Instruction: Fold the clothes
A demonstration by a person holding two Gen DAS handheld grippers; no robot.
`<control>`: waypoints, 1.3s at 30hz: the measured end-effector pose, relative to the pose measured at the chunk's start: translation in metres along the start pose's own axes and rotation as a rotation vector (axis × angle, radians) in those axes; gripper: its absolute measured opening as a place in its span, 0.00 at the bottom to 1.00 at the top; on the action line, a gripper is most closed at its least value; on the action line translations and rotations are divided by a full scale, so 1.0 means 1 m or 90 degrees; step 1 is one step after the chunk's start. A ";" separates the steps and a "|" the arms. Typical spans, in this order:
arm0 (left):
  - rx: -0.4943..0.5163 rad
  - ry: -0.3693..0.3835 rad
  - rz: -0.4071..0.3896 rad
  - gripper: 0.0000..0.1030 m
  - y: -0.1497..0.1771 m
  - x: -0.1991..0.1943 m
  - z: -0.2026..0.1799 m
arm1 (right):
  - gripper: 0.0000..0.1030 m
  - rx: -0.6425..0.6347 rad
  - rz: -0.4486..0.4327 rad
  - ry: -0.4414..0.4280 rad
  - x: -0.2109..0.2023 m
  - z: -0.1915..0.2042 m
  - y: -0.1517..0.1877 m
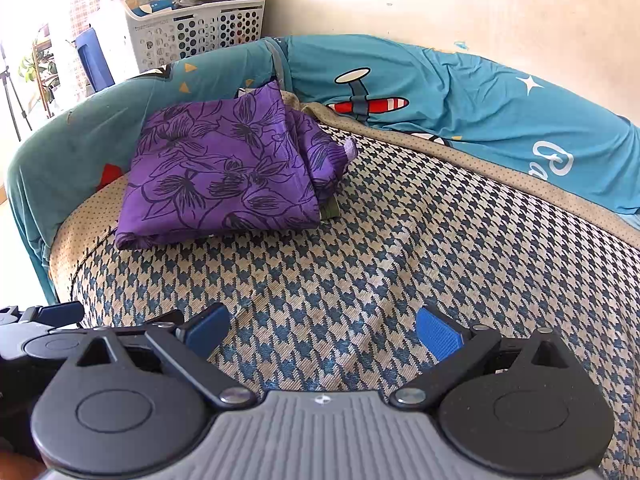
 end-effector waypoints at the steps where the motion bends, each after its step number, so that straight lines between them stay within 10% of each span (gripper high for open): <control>1: 0.000 0.000 0.000 1.00 0.000 0.000 0.000 | 0.97 0.000 0.000 0.000 0.000 0.000 0.000; 39: 0.003 0.006 -0.009 1.00 -0.002 -0.002 -0.004 | 0.97 0.007 -0.002 0.003 -0.002 -0.002 -0.001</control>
Point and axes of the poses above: each gripper's, at about its wrist camera, not at the fingertips, and x roughly the way its jaws point, z to its left, y to its underside, the point moved 8 cm from there along x, roughly the way its jaws point, and after that the axes turned 11 degrees about -x, right-handed, at the moved point
